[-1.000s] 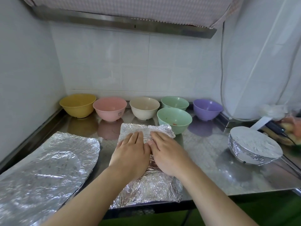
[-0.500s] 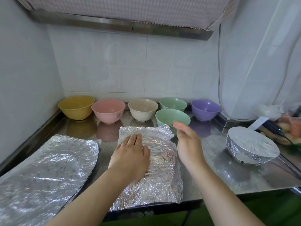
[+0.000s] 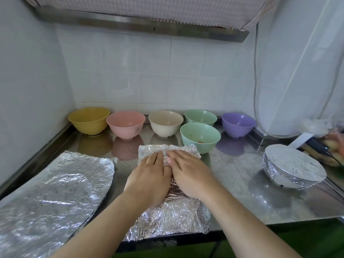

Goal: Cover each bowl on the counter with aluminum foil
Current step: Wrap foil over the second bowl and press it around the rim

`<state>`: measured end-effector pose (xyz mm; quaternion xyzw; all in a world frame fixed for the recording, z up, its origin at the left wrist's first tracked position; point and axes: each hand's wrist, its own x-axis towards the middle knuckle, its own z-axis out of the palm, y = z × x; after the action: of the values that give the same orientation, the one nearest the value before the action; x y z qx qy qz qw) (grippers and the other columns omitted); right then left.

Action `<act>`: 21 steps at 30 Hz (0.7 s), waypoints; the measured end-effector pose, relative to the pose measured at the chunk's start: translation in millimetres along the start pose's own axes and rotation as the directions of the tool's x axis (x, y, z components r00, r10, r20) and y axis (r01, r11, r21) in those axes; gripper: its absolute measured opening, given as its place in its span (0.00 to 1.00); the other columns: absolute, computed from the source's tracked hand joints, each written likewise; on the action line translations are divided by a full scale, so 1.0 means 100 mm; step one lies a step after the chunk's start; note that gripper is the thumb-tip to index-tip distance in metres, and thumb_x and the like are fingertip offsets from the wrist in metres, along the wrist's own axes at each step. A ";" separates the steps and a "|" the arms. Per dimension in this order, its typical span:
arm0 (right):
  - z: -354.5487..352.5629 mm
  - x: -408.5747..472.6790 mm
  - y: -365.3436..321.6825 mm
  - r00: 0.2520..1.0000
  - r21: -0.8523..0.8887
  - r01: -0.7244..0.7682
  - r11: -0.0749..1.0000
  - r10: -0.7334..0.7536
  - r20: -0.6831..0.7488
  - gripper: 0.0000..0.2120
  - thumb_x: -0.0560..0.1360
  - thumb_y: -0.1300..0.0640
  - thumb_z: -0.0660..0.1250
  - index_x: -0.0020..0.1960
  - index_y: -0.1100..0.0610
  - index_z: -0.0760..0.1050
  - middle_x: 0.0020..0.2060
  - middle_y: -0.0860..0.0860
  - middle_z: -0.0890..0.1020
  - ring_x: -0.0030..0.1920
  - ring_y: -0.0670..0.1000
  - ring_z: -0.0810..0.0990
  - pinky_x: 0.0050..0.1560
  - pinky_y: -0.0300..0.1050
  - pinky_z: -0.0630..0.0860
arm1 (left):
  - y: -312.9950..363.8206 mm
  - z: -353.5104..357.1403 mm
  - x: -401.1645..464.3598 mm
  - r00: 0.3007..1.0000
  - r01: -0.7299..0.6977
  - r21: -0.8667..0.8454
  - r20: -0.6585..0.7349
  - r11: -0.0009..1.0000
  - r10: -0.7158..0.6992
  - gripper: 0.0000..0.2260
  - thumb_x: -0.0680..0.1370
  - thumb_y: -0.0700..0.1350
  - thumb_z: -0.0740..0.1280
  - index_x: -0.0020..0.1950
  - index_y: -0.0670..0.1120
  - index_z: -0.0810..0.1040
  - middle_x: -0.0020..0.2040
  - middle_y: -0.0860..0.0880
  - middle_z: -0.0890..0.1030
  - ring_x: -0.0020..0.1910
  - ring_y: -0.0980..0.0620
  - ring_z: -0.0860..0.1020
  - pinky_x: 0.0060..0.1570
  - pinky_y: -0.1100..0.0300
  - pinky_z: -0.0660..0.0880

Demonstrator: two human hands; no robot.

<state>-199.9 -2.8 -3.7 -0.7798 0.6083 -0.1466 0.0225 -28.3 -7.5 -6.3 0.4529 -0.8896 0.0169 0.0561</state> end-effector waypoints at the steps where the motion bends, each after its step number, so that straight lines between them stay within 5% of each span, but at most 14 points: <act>1: 0.01 0.01 0.00 1.000 -0.005 0.003 1.000 -0.003 -0.018 0.42 0.81 0.36 0.29 0.81 0.51 0.64 0.79 0.47 0.70 0.80 0.50 0.65 0.79 0.54 0.62 | -0.03 0.02 0.01 0.999 -0.017 0.005 -0.048 1.000 0.017 0.25 0.76 0.42 0.50 0.60 0.31 0.81 0.64 0.27 0.78 0.64 0.27 0.78 0.58 0.34 0.80; 5: 0.00 0.00 -0.01 0.999 0.006 -0.036 0.999 0.036 -0.015 0.36 0.81 0.41 0.34 0.78 0.51 0.68 0.76 0.47 0.73 0.77 0.50 0.69 0.78 0.54 0.66 | -0.08 -0.03 0.14 0.980 -0.153 0.149 -0.107 0.977 0.169 0.30 0.79 0.45 0.42 0.67 0.32 0.76 0.67 0.31 0.75 0.68 0.31 0.74 0.64 0.37 0.76; 9: 0.00 -0.02 -0.04 0.999 -0.030 -0.036 0.999 0.037 0.011 0.31 0.83 0.51 0.39 0.75 0.60 0.72 0.72 0.54 0.77 0.72 0.57 0.74 0.74 0.58 0.71 | -0.08 0.06 0.21 0.968 -0.129 0.092 -0.205 0.987 0.146 0.16 0.79 0.39 0.55 0.55 0.33 0.80 0.55 0.33 0.81 0.55 0.32 0.81 0.52 0.38 0.82; 16: -0.18 0.09 -0.06 0.993 0.082 -0.117 0.990 0.116 0.019 0.19 0.84 0.51 0.50 0.63 0.53 0.78 0.66 0.49 0.79 0.70 0.53 0.74 0.72 0.54 0.67 | -0.11 0.09 0.20 0.934 -0.176 0.126 -0.291 0.976 0.206 0.14 0.78 0.37 0.58 0.54 0.33 0.80 0.52 0.33 0.81 0.49 0.33 0.81 0.46 0.39 0.81; 21: -0.14 0.03 -0.07 0.990 0.133 -0.142 0.981 0.139 0.034 0.20 0.83 0.44 0.46 0.59 0.48 0.73 0.55 0.50 0.80 0.58 0.56 0.79 0.58 0.60 0.75 | -0.09 0.03 0.17 0.945 -0.159 0.180 -0.258 0.971 0.203 0.15 0.75 0.38 0.57 0.50 0.33 0.82 0.51 0.33 0.82 0.45 0.34 0.82 0.38 0.42 0.82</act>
<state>-196.3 -2.0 11.8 -0.7332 0.6502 -0.1759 0.0932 -31.0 -26.8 -7.9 0.3653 -0.9070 0.1545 0.1412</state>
